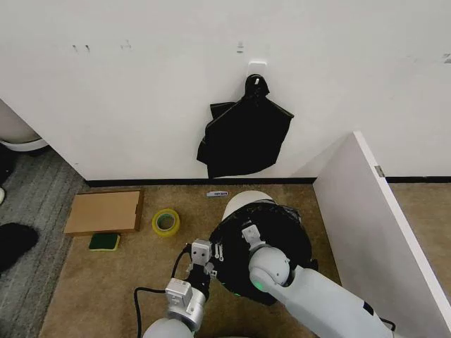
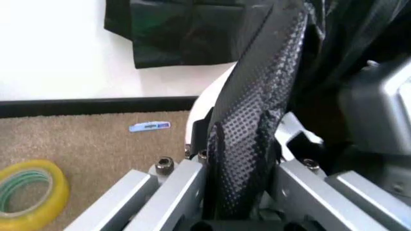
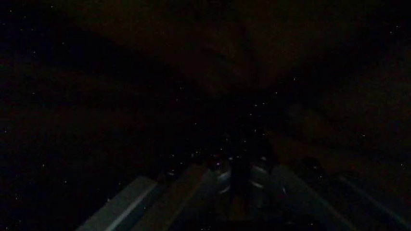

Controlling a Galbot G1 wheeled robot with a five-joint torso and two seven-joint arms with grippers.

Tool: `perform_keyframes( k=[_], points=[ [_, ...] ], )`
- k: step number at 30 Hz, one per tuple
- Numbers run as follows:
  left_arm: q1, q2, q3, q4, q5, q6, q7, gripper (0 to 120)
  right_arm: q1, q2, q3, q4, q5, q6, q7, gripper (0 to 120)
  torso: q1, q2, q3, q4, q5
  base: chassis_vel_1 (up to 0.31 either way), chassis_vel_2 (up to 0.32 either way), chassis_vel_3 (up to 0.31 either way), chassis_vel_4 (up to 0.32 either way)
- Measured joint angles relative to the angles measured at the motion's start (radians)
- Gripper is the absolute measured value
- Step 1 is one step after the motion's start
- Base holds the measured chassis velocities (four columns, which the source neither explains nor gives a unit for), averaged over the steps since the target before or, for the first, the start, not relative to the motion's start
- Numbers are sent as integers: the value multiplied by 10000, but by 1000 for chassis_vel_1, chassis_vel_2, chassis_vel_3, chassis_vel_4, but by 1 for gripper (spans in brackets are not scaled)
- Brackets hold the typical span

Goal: Place the garbage bag over the trash bin.

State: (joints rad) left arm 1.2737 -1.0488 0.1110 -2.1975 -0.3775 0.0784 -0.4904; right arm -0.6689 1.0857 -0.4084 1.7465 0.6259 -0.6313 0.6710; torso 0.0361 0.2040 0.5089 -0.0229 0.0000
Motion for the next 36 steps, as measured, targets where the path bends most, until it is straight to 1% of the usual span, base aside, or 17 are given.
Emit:
perform_keyframes(
  k=[3,9,11,18,23,28,36],
  points=[
    [-118,-37,-174,209,-94,-42,-62,0,-143,-138,52,328,2,-5,-1,0,0,0,0,-4,0,0,0,0,0],
    [-251,-25,-370,448,-242,-46,-150,0,-279,-299,103,894,-8,2,-21,0,0,0,0,-1,0,0,0,0,0],
    [-275,-19,-466,510,-326,-45,-181,0,-295,-386,135,1225,12,-1,-26,0,0,0,0,-1,0,0,0,0,0],
    [-326,-65,-560,593,-505,-15,-246,0,-325,-543,77,1693,52,129,-228,0,0,0,0,-1,0,0,0,0,0],
    [-311,-61,-540,523,-586,23,-253,0,-311,-479,21,1704,-1,390,-394,0,0,0,0,-2,0,0,0,0,0],
    [-149,-11,-423,241,-595,71,-139,0,-111,-172,-116,1252,-270,815,-519,0,0,0,0,0,0,0,0,0,0],
    [-61,-7,-372,-5,-663,108,-72,0,105,151,-314,730,-311,854,-509,0,0,0,0,0,0,0,0,0,0]
  ],
)
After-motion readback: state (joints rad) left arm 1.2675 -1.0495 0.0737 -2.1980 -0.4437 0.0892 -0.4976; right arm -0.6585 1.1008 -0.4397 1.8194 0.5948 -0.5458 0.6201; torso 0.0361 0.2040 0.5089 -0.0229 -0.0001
